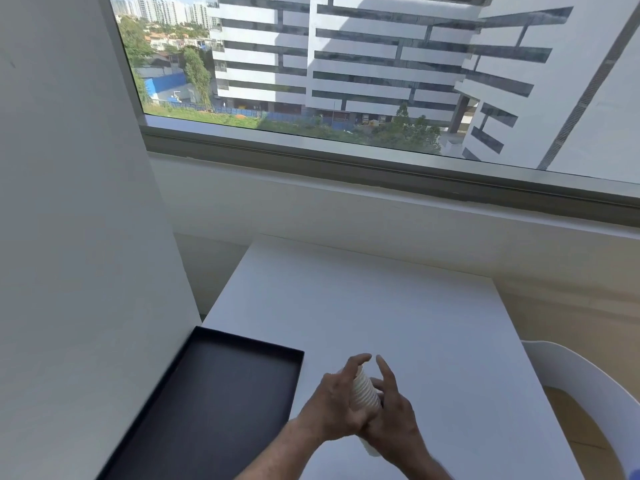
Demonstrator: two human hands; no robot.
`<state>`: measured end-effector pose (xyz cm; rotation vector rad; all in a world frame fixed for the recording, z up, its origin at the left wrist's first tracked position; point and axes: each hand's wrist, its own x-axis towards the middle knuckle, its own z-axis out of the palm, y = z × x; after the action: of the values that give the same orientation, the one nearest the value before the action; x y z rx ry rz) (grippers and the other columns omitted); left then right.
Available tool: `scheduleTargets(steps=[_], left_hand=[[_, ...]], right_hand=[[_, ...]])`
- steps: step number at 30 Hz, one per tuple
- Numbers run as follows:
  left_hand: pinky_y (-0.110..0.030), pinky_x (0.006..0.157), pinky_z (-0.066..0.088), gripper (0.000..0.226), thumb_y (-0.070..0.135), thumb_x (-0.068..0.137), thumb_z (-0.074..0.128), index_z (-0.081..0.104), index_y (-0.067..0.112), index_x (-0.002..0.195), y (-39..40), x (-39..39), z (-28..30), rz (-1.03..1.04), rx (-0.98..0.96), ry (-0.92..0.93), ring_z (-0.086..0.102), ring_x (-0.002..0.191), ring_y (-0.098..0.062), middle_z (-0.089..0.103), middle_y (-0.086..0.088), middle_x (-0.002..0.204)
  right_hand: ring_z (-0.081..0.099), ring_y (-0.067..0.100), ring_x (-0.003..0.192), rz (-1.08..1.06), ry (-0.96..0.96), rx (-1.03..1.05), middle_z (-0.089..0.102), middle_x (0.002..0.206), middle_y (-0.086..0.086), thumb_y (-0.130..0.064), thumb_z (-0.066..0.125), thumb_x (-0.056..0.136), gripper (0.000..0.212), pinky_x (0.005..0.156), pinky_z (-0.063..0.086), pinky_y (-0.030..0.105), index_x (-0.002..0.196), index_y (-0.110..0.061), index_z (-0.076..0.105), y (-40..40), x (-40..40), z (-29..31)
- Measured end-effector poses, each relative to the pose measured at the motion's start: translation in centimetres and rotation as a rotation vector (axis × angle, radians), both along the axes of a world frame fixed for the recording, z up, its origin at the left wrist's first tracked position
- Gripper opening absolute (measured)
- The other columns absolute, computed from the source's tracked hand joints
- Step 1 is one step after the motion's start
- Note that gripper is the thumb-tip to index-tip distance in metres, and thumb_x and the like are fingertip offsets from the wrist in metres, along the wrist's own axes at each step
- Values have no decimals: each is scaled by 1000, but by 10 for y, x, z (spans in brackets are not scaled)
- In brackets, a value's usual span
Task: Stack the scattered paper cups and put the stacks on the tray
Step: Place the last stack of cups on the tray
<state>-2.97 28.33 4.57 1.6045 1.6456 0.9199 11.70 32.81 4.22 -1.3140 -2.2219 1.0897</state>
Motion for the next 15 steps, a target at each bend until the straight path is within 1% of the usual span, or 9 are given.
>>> scheduleTargets(steps=[1,3,5,7,9,11,12,13,15], left_hand=[[-21,57,56,83,29,75,73,26,45,141,-1,-1,-1,16,-26,-9,63,68,-10,68,4,98],[-25,52,57,86,26,71,75,28,48,140,-4,-3,-2,76,-78,-56,61,65,-13,64,-2,93],[-23,49,55,85,28,69,76,31,54,136,-9,-4,-6,146,-124,-130,59,66,-13,59,-1,95],[-22,50,53,82,33,65,78,35,58,130,-19,-4,-13,229,-145,-220,57,66,-11,58,-2,96],[-26,53,56,80,34,60,81,40,56,125,-29,-6,-19,329,-152,-334,56,67,-9,57,-3,94],[-29,63,60,78,34,58,83,43,54,121,-42,-7,-24,404,-170,-436,57,78,-6,58,1,101],[-26,66,58,78,36,57,84,43,54,121,-49,-7,-25,433,-178,-475,57,88,-2,56,4,109],[-20,69,53,78,37,56,84,44,53,122,-56,-7,-27,466,-183,-520,55,99,-1,53,7,117],[-15,72,48,82,37,54,86,46,45,124,-70,-8,-32,552,-174,-647,54,109,-3,51,10,125]], right_hand=[[69,6,82,-2,5,13,60,119,-15,-40,78,57,118,74,58,32,152,-31,8,-2,1,1],[68,6,81,-22,31,15,54,124,-10,-34,80,54,117,73,59,31,146,-44,9,-7,2,-1],[67,6,81,-34,60,15,50,124,-12,-40,81,53,116,71,59,28,142,-52,9,-12,4,-4],[66,5,83,-31,74,18,48,124,-16,-50,83,52,117,71,58,25,144,-52,11,-18,4,-6],[65,5,86,-13,71,15,46,124,-19,-57,85,50,119,75,57,26,145,-50,14,-23,5,-8],[63,6,90,19,48,-21,47,122,-21,-62,86,48,118,75,55,22,144,-50,17,-27,6,-6],[62,6,91,36,35,-47,49,121,-20,-65,85,48,115,73,53,20,142,-50,20,-29,7,-5],[62,7,91,51,27,-77,51,120,-19,-64,85,48,110,71,53,19,139,-48,25,-29,8,-4],[62,10,92,59,53,-155,57,116,-10,-51,85,51,91,70,58,27,129,-41,40,-33,10,-4]])
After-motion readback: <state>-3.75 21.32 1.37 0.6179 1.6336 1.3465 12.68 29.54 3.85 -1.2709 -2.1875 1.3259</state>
